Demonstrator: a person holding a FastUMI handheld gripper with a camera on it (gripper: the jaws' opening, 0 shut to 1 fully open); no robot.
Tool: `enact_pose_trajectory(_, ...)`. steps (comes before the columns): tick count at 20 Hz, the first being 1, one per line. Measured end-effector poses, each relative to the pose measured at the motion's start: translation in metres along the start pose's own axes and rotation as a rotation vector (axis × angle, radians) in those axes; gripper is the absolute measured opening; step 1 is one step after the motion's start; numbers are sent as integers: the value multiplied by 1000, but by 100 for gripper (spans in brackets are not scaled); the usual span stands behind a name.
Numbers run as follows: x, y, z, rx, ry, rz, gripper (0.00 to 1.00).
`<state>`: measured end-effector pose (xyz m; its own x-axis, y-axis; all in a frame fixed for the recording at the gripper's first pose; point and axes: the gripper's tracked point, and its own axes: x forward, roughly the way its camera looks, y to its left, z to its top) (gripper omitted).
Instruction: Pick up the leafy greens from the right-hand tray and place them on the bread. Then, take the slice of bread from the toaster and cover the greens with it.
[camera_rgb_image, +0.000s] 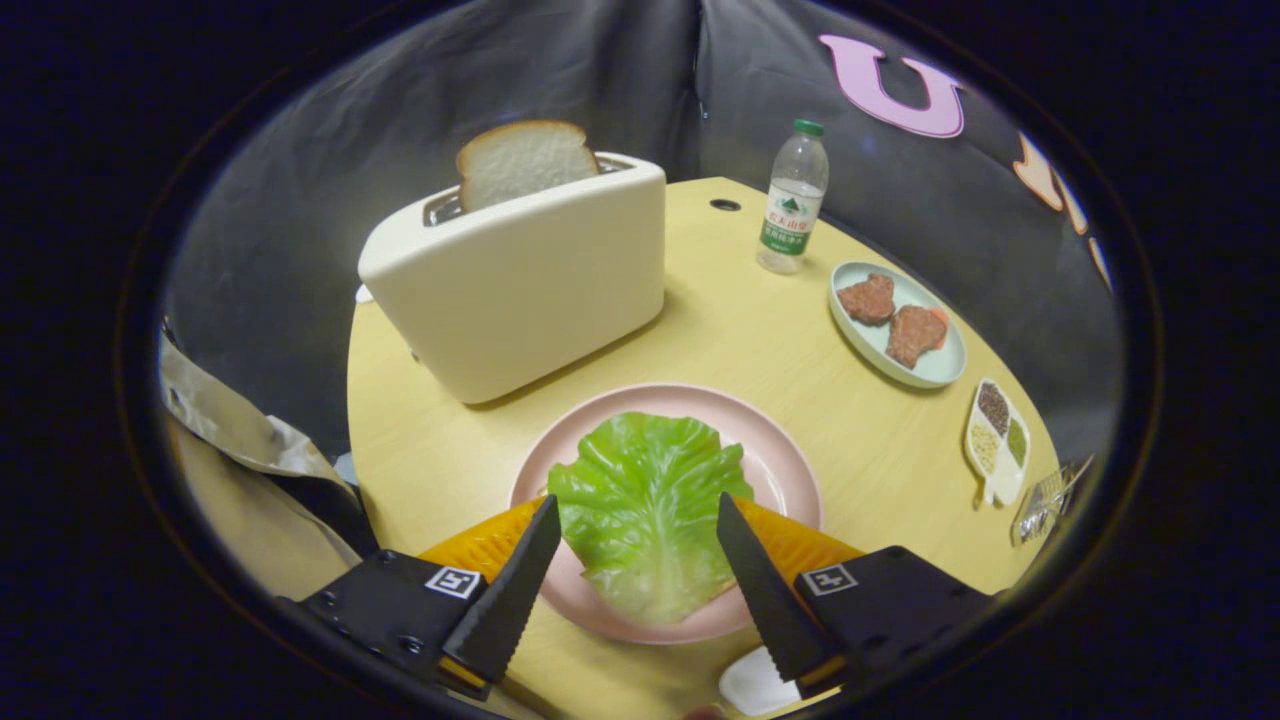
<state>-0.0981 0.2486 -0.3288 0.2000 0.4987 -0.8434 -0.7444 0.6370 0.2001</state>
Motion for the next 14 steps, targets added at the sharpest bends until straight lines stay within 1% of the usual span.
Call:
enact_pose_trajectory(3,-11,3,26,-17,-38,-19,99)
enact_pose_trajectory(7,-25,10,61,-33,-76,-46,99)
enact_pose_trajectory(14,-38,30,122,-53,-120,-61,100)
